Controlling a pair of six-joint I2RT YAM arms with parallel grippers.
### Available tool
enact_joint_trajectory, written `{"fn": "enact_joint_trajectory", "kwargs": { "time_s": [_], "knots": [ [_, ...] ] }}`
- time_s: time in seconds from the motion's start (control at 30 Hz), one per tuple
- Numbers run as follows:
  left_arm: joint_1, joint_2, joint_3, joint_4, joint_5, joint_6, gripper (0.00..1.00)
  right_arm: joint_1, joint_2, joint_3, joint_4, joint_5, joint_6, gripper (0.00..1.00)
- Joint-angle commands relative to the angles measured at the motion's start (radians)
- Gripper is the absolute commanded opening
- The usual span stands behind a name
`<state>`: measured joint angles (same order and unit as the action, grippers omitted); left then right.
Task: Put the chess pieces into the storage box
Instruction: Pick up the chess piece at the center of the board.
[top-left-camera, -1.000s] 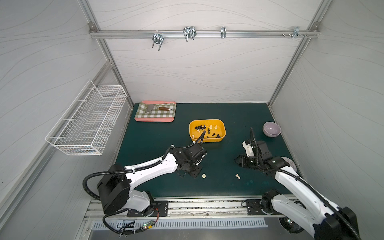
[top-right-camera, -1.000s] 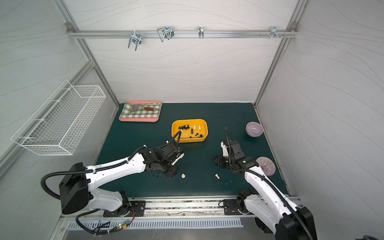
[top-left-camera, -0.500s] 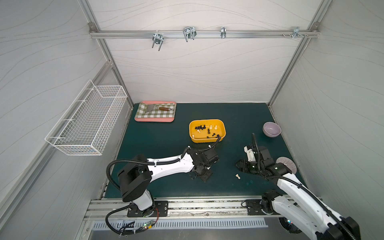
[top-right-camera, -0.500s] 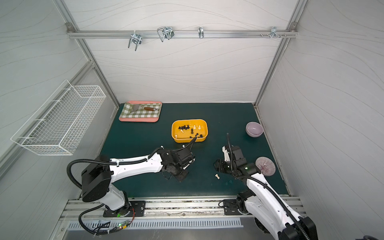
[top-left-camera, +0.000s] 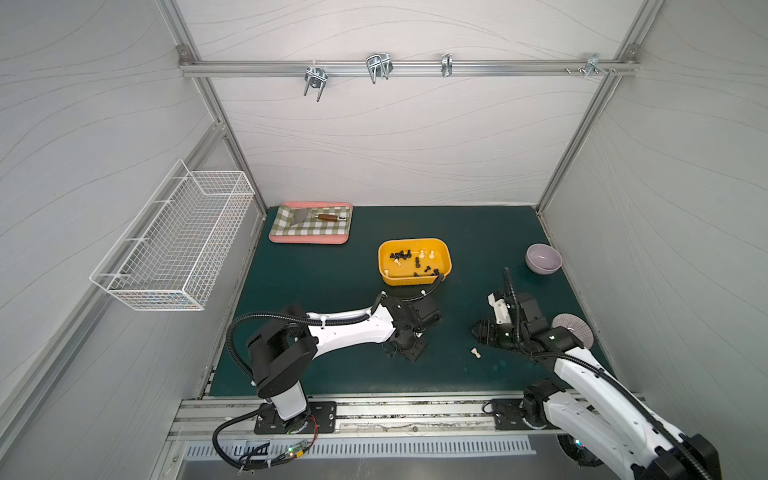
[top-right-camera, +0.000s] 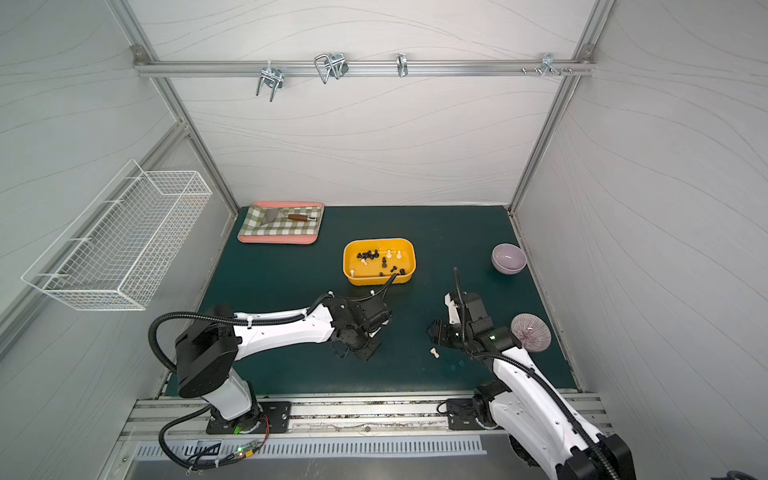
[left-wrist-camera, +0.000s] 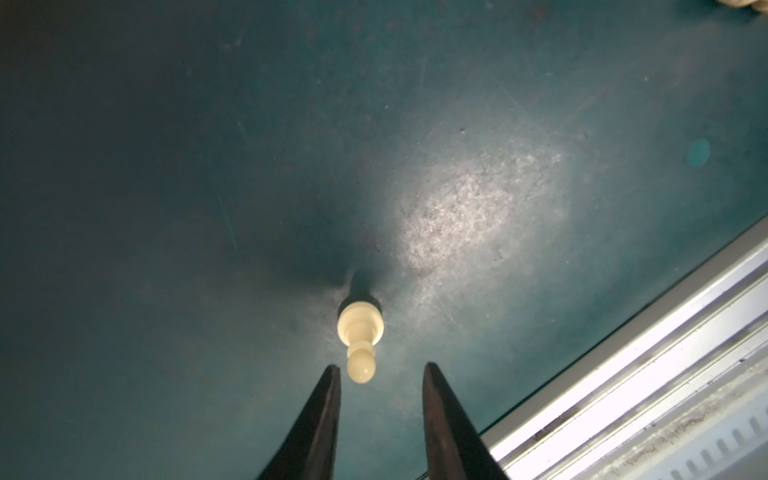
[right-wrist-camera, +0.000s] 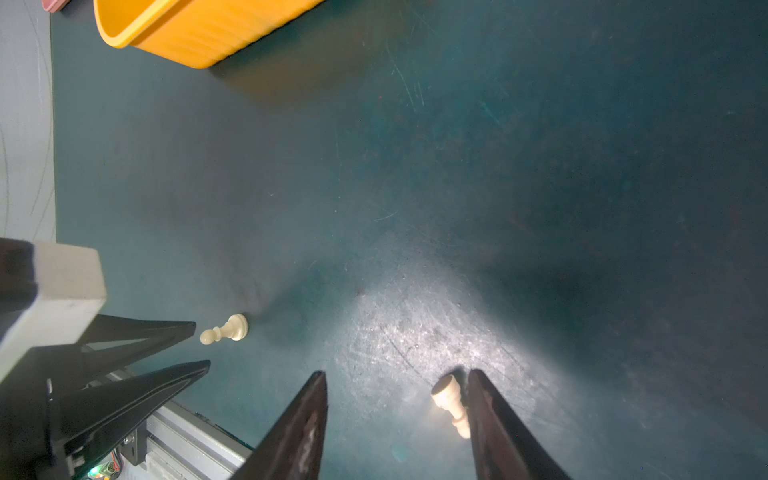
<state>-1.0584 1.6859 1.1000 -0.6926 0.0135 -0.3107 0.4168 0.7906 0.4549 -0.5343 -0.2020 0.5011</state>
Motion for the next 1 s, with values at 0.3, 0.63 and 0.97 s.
{"fn": "enact_joint_trajectory", "kwargs": {
  "time_s": [0.3,0.63,0.97],
  "knots": [
    [-0.003,0.044,0.006,0.017,-0.015,-0.019,0.29,0.002,-0.013,-0.019,-0.01,-0.011,0.004,0.56],
    [-0.003,0.07,-0.003,0.034,-0.004,-0.015,0.09,0.002,-0.019,-0.022,-0.01,-0.009,0.004,0.56],
    [-0.003,0.017,0.041,-0.012,-0.024,0.037,0.06,0.002,-0.013,-0.027,-0.004,-0.011,0.005,0.57]
  ]
}}
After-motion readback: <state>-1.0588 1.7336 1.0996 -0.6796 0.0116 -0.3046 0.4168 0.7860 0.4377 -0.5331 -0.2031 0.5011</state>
